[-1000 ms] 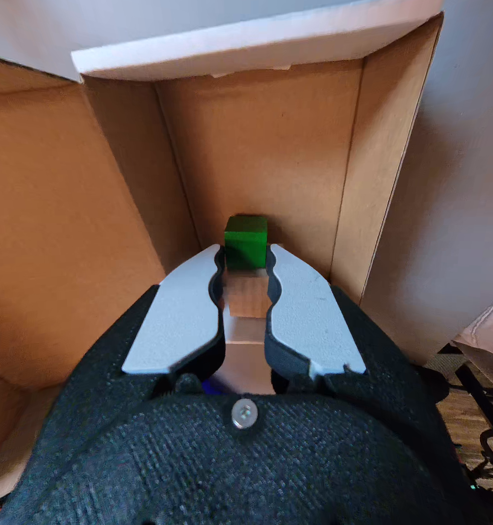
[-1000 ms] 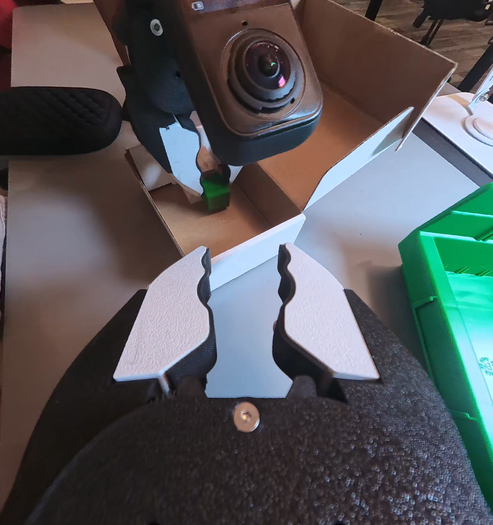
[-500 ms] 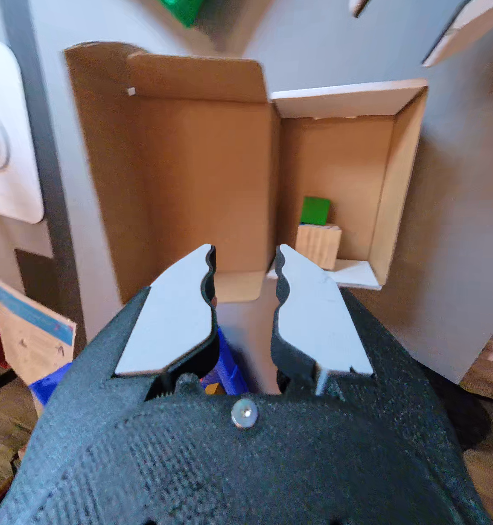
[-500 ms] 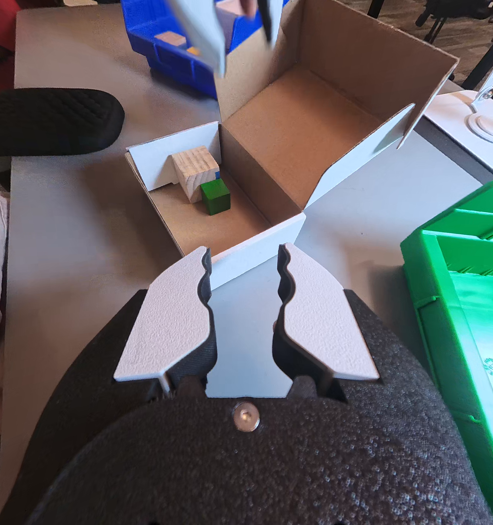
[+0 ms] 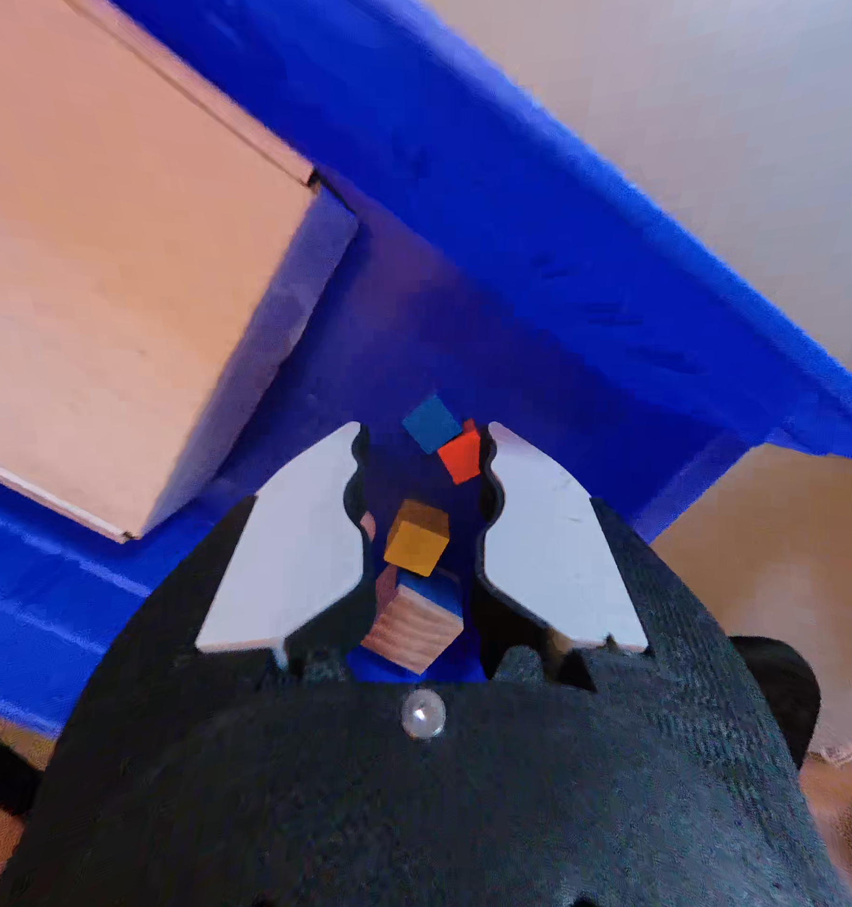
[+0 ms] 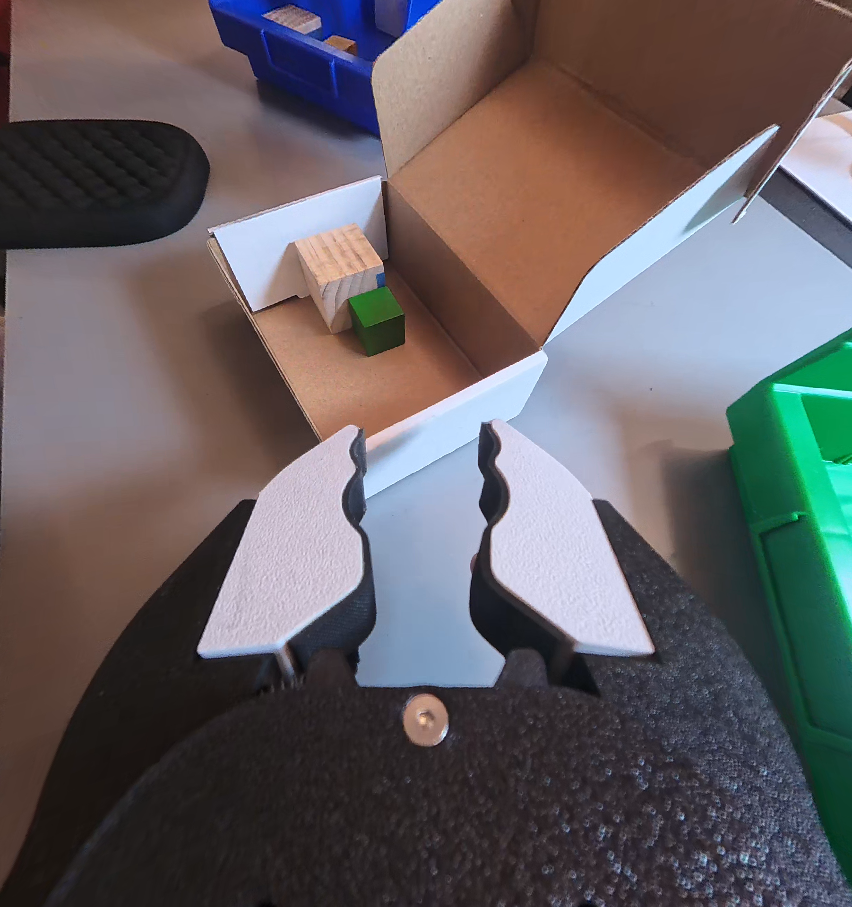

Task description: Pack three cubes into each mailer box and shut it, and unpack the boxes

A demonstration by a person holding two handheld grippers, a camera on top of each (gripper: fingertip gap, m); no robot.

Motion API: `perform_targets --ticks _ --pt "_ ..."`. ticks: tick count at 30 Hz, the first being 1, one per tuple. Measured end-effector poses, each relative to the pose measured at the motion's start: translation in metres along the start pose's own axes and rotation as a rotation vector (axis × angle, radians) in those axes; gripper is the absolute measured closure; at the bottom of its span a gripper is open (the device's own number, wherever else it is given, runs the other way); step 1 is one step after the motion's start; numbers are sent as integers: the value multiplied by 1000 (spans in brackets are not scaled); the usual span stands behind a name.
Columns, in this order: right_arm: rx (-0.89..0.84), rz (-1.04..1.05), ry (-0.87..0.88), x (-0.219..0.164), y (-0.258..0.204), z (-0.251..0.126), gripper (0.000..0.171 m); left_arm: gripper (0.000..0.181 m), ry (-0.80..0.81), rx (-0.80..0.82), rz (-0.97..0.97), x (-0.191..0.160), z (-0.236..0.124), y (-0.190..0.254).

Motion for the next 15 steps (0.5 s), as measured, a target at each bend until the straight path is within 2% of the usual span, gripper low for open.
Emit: perform_targets --ticks 5,7,9,12,15 --pt "5 10 -9 -2 1 2 128 135 -20 -66 -129 -6 25 -10" --pt "4 9 -9 -2 1 2 128 141 -35 -43 -134 -5 30 -11" --pt "0 7 -9 -2 1 2 128 156 -37 -40 -123 -3 31 -9" --pt "-1 7 -2 -1 1 0 128 156 -54 1 -13 3 29 1" --pt "5 -11 32 1 0 -2 128 157 67 68 151 16 -3 23"
Point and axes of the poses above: each gripper's, where its closed fingertips meet, z out along the fingers, x out of its top, y = z × x across the jaws, the point moved 10 cm from there along -z, back along the fingers, and after that the axes turned 5 degrees about -x, right-handed, at the moved point
